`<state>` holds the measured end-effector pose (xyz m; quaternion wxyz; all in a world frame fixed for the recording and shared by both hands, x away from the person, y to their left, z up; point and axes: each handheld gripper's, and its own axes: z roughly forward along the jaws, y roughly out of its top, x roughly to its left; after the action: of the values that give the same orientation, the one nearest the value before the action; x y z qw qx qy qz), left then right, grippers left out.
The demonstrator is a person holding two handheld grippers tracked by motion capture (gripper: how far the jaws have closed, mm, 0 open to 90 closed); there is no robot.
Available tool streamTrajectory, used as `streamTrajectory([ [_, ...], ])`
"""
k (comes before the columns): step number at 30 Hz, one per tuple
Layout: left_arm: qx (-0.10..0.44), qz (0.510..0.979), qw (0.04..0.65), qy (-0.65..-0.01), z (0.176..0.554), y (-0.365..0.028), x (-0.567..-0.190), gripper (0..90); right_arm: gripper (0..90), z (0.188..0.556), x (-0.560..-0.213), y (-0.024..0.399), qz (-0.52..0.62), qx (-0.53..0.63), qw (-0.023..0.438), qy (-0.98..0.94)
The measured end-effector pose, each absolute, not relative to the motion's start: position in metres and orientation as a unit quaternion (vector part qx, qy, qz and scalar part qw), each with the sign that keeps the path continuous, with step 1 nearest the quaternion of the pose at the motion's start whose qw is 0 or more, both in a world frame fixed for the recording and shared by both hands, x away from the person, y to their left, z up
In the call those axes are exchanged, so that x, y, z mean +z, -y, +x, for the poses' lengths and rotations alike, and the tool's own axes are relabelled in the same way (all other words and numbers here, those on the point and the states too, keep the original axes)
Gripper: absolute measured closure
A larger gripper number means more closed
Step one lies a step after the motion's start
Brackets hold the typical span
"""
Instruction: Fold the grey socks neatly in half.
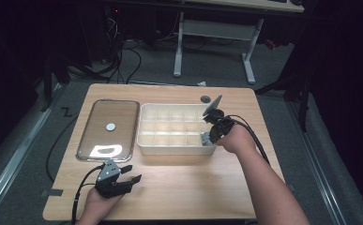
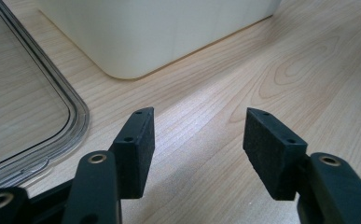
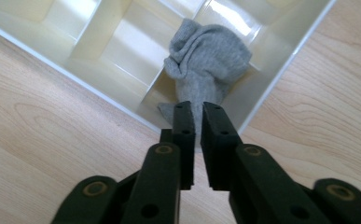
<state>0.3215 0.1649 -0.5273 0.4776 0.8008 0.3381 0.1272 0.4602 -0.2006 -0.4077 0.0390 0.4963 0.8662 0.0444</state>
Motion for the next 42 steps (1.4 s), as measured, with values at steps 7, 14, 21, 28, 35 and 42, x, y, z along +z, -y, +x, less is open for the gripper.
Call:
streamTrajectory([
  [7, 0.127, 0.802, 0.476, -0.337, 0.321, -0.165, -0.527, 43.9, 88.1, 0.468, -0.432, 0.199, 0.509, 0.009, 0.033, -0.86],
  [14, 0.125, 0.801, 0.477, -0.339, 0.322, -0.165, -0.528, 43.9, 90.0, 0.475, -0.456, 0.199, 0.508, 0.002, 0.01, -0.861],
  [21, 0.124, 0.801, 0.477, -0.339, 0.322, -0.165, -0.528, 43.9, 89.9, 0.477, -0.457, 0.196, 0.51, -0.006, 0.007, -0.86],
  [28, 0.123, 0.804, 0.473, -0.338, 0.322, -0.165, -0.528, 43.9, 89.2, 0.478, -0.418, 0.196, 0.512, 0.034, 0.045, -0.857],
  [35, 0.121, 0.803, 0.474, -0.341, 0.322, -0.165, -0.528, 43.8, 88.9, 0.488, -0.435, 0.192, 0.52, 0.027, 0.044, -0.853],
  [42, 0.119, 0.804, 0.474, -0.34, 0.322, -0.166, -0.528, 43.8, 90.0, 0.494, -0.455, 0.188, 0.521, 0.014, 0.026, -0.853],
])
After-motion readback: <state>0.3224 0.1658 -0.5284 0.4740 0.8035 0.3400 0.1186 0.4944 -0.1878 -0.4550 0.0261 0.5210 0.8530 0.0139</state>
